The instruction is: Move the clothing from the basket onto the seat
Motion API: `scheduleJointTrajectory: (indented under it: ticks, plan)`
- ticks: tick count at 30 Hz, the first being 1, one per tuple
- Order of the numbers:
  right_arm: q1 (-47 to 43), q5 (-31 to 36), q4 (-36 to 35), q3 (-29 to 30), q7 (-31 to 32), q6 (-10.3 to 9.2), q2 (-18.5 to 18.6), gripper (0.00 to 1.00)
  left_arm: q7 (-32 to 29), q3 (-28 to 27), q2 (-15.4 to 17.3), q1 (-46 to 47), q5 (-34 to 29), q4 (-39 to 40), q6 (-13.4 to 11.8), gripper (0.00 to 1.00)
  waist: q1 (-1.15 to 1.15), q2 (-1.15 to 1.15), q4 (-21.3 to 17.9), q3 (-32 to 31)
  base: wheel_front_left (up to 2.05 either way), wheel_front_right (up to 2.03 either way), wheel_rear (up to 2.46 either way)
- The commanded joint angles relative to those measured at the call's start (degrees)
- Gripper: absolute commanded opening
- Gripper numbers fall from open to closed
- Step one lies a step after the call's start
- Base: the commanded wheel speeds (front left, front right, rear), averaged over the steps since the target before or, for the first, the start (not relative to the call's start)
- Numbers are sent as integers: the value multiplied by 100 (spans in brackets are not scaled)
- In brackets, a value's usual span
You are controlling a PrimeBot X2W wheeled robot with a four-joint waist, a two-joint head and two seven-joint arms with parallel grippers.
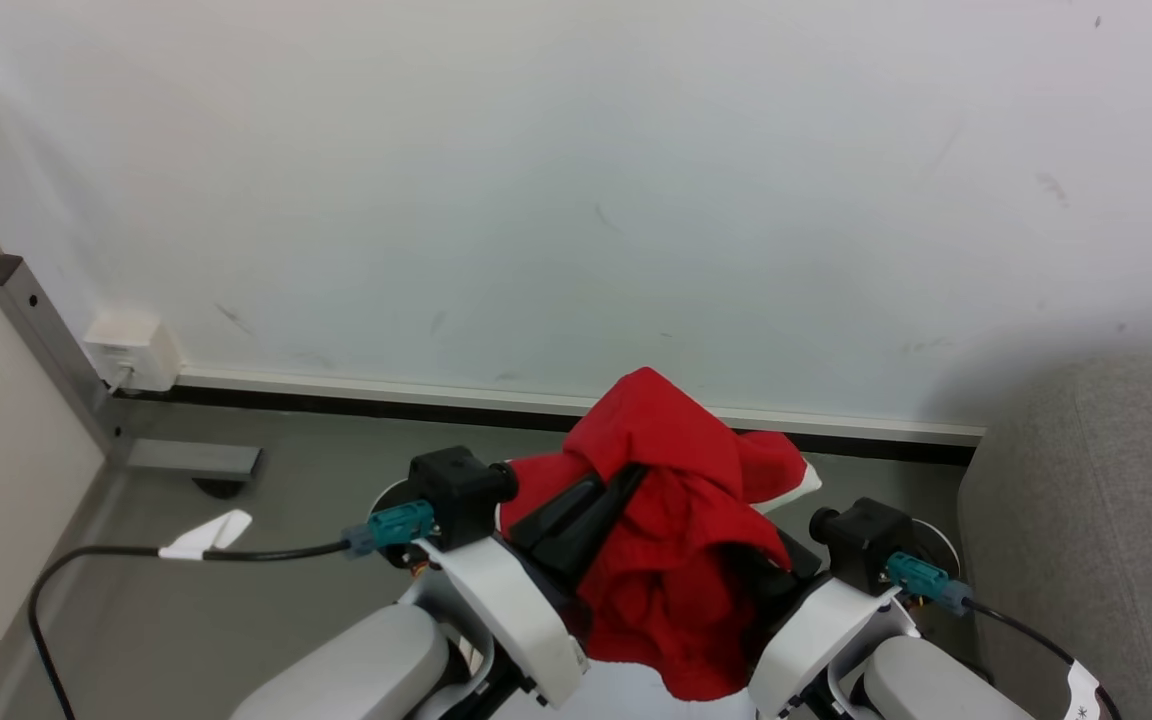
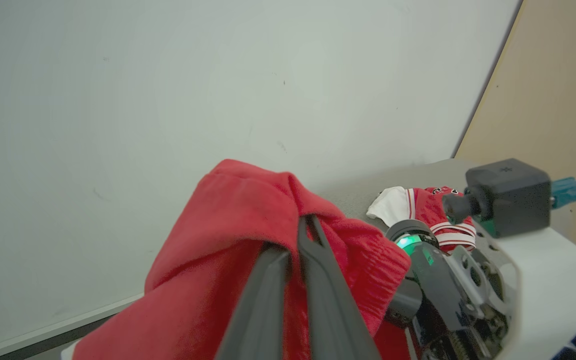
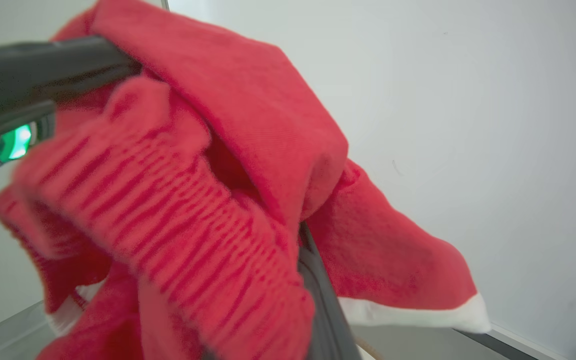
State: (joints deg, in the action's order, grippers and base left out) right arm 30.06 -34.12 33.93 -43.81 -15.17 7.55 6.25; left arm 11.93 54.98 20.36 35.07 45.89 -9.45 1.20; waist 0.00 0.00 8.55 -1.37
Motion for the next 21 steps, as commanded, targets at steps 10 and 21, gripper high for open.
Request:
scheduleJointTrajectory:
  ticks: [10, 21]
  plan:
    - [-225, 128, -416, 761, 4, -13, -8, 0, -7, 19, 59, -165, 85, -136, -5, 0, 0, 0, -204, 61, 0, 0, 0]
    - [-394, 467, -790, 1693, 4, -13, -54, 0, 38, 32, 53, -226, 85, -85, -46, 100, 0, 0, -614, 120, 0, 0, 0]
